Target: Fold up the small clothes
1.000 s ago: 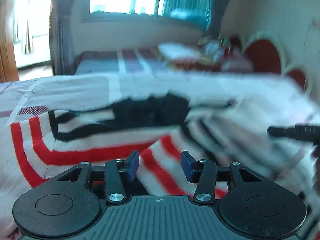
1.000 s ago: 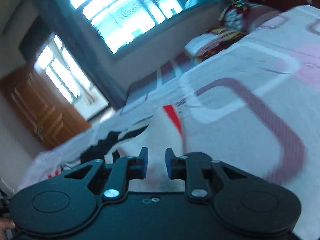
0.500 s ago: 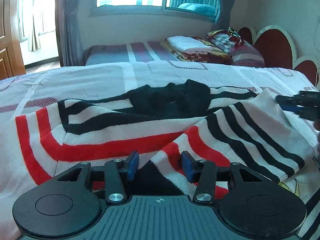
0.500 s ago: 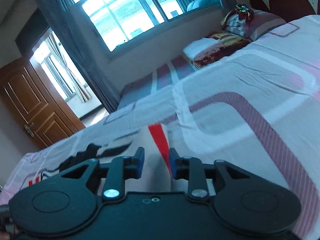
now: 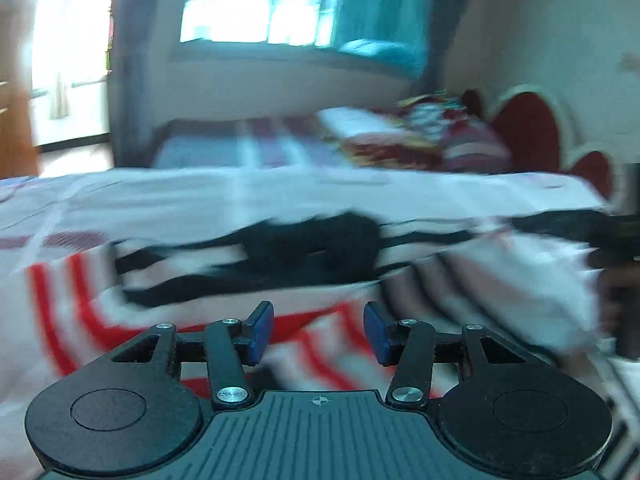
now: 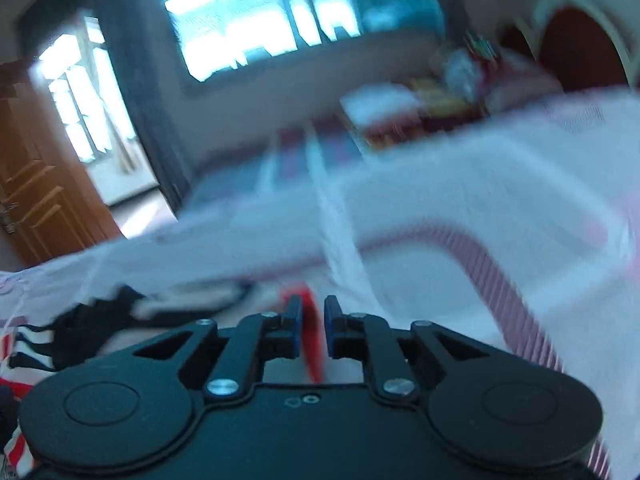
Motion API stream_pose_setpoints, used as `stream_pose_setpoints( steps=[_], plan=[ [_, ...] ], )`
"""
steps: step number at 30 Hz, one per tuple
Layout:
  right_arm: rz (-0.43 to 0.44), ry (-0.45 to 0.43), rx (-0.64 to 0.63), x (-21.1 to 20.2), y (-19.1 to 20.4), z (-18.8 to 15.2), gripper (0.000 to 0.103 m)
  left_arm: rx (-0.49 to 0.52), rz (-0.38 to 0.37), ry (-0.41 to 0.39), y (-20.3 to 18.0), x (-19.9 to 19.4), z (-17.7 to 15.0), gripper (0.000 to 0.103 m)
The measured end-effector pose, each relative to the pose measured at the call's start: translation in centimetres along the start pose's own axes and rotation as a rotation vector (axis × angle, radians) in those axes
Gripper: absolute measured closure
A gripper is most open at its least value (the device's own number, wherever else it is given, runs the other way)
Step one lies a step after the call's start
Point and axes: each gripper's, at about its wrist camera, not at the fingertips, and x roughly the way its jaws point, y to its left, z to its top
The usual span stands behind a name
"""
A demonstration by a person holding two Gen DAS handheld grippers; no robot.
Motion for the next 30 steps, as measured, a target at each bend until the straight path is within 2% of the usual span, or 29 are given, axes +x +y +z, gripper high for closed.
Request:
stream_pose_setpoints(
  steps=[1,3,4,5,6,9,11,12,13,15,16,17,19,20,21,22,23,24,25,27,30],
  plan=[
    [0.005,0.033,-0.013,1.1,0.2,0.1,0.091,0.029,-0.012,0.010,-1.0,0.5,0.0,0.054],
    [-0.045,0.141,-0.028,3.9,-0.1,-0.7,0.095,0.055,-0.005,0.141,-1.9,3.1,-0.5,0.054],
    [-0.041,0.127,-0.016,3.8,-0.3,-0.6,0.095,0.051,0.003,0.159,-1.7,3.7,-1.0,0.054],
    [-0.045,0.138,0.004,3.5,-0.2,-0.4,0.094,0.039,0.010,0.119,-1.7,3.0,-1.1,0.054],
    [-0.040,0.135,0.011,2.8,0.2,-0.1,0.087,0.027,0.013,0.108,-1.6,2.6,-1.0,0.054],
    [0.042,0.046,-0.072,-0.6,2.9,-0.8,0.079,-0.038,0.058,0.051,-1.2,2.3,-0.7,0.054],
    [0.095,0.065,-0.147,-0.7,5.3,-1.8,0.079,-0.038,0.090,0.115,-1.4,3.9,-0.8,0.054],
    [0.110,0.101,-0.179,0.0,6.3,-2.6,0.079,-0.013,0.108,0.111,-1.9,4.3,-1.0,0.054],
    [0.084,0.160,-0.214,1.2,7.1,-3.4,0.079,0.004,0.123,0.112,-2.3,4.3,-1.0,0.054],
    [0.025,0.149,-0.275,1.5,8.5,-4.4,0.078,-0.004,0.127,0.110,-2.7,3.4,-0.6,0.054],
    [0.022,0.152,-0.274,1.0,9.1,-4.3,0.076,-0.005,0.120,0.091,-2.8,2.8,-0.6,0.054],
    [0.056,0.134,-0.259,0.1,9.4,-4.2,0.076,0.002,0.129,0.096,-2.8,2.7,-0.8,0.053],
    [0.084,0.087,-0.254,-1.3,10.0,-4.6,0.076,0.015,0.133,0.132,-2.6,3.3,-1.6,0.052],
    [0.059,0.125,-0.275,-1.0,10.2,-5.2,0.074,0.019,0.132,0.120,-2.6,3.1,-1.8,0.052],
    [0.026,0.188,-0.306,-0.1,10.5,-5.9,0.073,0.016,0.133,0.124,-2.6,2.8,-1.6,0.051],
    [0.016,0.161,-0.340,-0.5,10.8,-6.2,0.073,0.013,0.132,0.128,-2.5,2.2,-1.5,0.049],
    [0.003,0.177,-0.349,-0.8,11.2,-5.9,0.073,0.012,0.137,0.117,-2.3,1.5,-1.4,0.042],
    [0.020,0.174,-0.334,-1.5,11.5,-5.6,0.072,0.010,0.154,0.094,-1.9,0.3,-1.6,0.027],
    [0.050,0.148,-0.315,-2.5,11.6,-5.3,0.071,0.001,0.176,0.066,-1.1,-1.0,-1.9,0.022],
    [0.060,0.102,-0.293,-4.3,11.7,-5.3,0.067,-0.050,0.206,0.007,1.4,-4.1,-2.9,0.021],
    [0.059,0.098,-0.246,-5.9,11.2,-5.5,0.067,-0.229,0.282,-0.036,8.3,-10.0,-5.8,0.021]
  ],
)
